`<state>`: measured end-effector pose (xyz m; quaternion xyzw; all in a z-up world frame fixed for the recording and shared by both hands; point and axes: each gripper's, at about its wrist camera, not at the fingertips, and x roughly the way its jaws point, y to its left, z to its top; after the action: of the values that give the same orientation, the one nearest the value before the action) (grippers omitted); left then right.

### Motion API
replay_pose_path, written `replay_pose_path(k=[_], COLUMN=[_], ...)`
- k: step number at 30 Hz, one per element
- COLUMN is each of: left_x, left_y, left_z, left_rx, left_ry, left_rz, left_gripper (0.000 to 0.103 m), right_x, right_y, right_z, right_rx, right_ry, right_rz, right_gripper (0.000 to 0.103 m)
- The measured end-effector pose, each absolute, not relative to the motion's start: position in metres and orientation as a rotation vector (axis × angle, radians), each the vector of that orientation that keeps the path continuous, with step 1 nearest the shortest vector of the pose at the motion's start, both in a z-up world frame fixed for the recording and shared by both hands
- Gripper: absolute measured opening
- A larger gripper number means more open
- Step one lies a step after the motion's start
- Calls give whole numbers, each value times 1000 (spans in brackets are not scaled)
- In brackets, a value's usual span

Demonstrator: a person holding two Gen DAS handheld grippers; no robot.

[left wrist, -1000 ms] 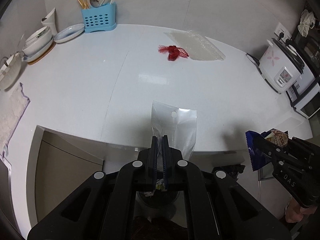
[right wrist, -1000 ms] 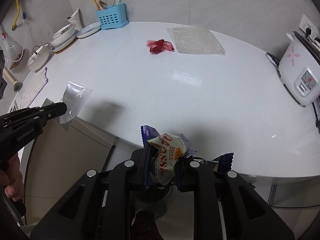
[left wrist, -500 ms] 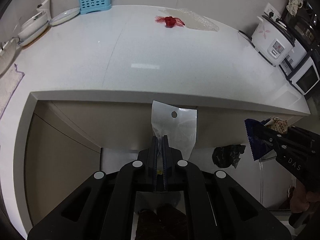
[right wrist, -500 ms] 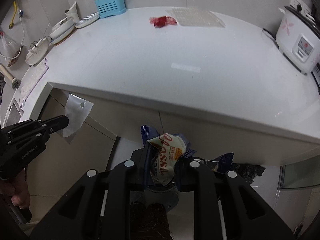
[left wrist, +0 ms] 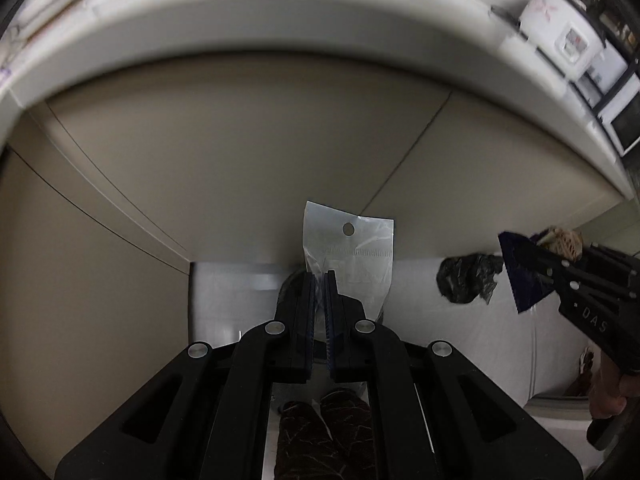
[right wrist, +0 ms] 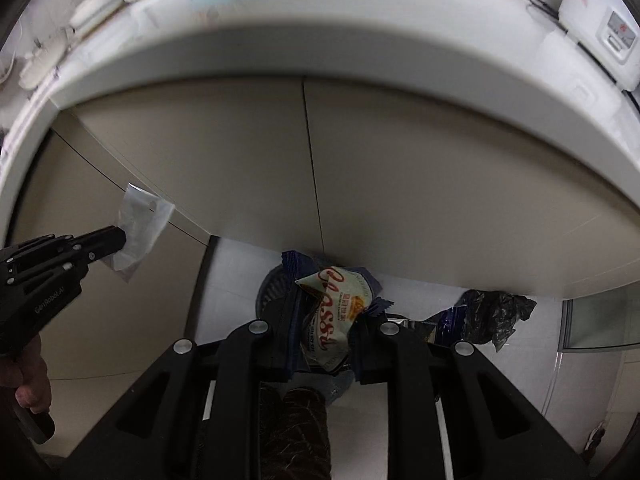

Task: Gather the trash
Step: 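Lift the plastic bag and snack wrapper and carry them down over the basket, then open the left tool to drop the plastic bag while the right tool drops the wrapper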

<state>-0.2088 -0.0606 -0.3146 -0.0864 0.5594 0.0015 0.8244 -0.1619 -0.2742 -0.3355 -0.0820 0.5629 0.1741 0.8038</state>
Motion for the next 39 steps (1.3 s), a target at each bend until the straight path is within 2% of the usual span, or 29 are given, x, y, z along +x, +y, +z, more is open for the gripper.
replay_pose_path(k=[12, 21, 32, 37, 39], left_x=[-196, -182, -178, -176, -175], left_y=[-78, -94, -109, -110, -110], left_z=[-477, -577, -621, -623, -622], left_rx=[-186, -214, -215, -224, -223], left_ry=[1315, 1365, 1402, 1404, 1402], left_rz=[-41, -38, -74, -78, -74], left_gripper=[4, 4, 5, 9, 16], right_x=[-153, -158, -155, -153, -154], right_y=[-258, -267, -273, -273, -273], right_z=[-494, -580, -602, -599, -597], right_rx=[-131, -108, -101, -105, -106], right_ry=[1297, 1368, 1390, 1389, 1387], right_rz=[352, 314, 309, 315, 319], right_gripper=[18, 18, 18, 18, 18])
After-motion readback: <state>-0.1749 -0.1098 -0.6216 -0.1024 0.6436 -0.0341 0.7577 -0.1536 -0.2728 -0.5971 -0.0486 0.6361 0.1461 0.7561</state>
